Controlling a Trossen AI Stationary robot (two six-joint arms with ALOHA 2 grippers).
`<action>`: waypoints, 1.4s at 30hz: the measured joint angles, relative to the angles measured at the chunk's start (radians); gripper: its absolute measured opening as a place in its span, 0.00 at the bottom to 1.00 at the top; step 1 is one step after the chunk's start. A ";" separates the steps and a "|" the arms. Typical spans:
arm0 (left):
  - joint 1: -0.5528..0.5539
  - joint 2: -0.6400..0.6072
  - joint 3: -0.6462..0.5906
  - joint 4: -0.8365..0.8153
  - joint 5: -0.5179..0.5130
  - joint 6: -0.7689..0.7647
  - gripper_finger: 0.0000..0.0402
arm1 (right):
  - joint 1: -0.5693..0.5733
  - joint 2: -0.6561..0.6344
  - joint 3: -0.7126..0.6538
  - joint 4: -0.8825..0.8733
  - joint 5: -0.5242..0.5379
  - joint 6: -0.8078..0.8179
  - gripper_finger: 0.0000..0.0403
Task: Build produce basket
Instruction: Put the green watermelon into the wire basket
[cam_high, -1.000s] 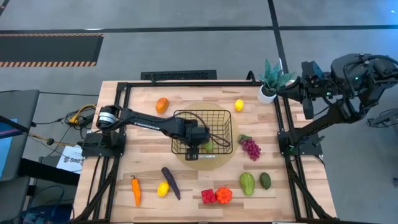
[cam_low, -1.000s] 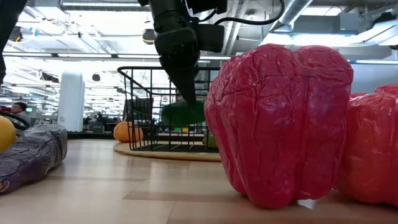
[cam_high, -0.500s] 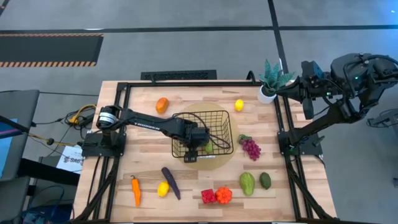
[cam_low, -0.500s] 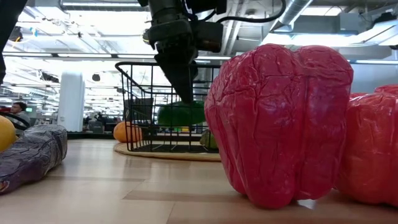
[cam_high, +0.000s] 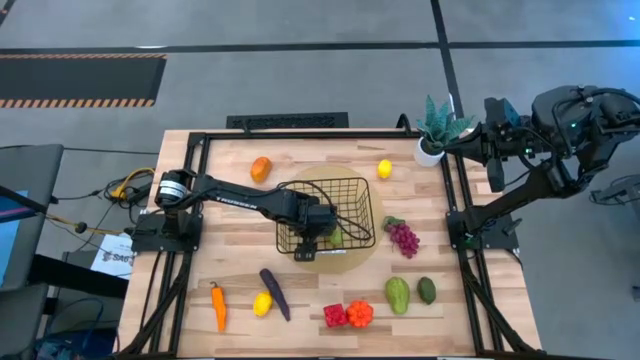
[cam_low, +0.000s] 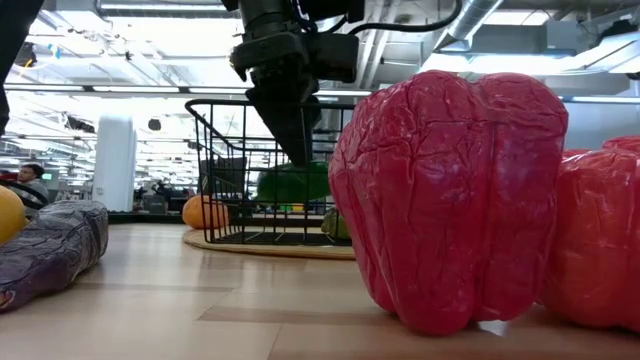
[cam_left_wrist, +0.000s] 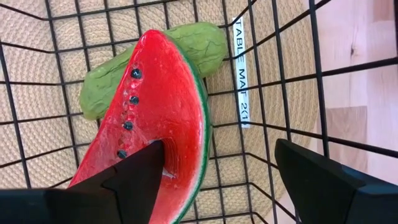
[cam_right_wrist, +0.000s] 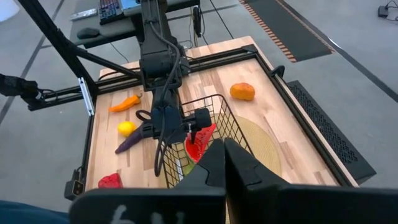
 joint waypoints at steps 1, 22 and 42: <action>0.000 0.000 0.000 0.000 0.000 0.006 0.73 | 0.000 0.000 0.000 0.000 0.000 0.000 0.02; 0.002 0.000 0.000 -0.001 -0.143 0.098 0.73 | 0.000 -0.009 0.000 0.000 0.001 0.002 0.02; 0.060 -0.003 0.181 -0.219 0.092 0.024 0.73 | 0.000 -0.006 0.000 0.000 0.001 0.027 0.02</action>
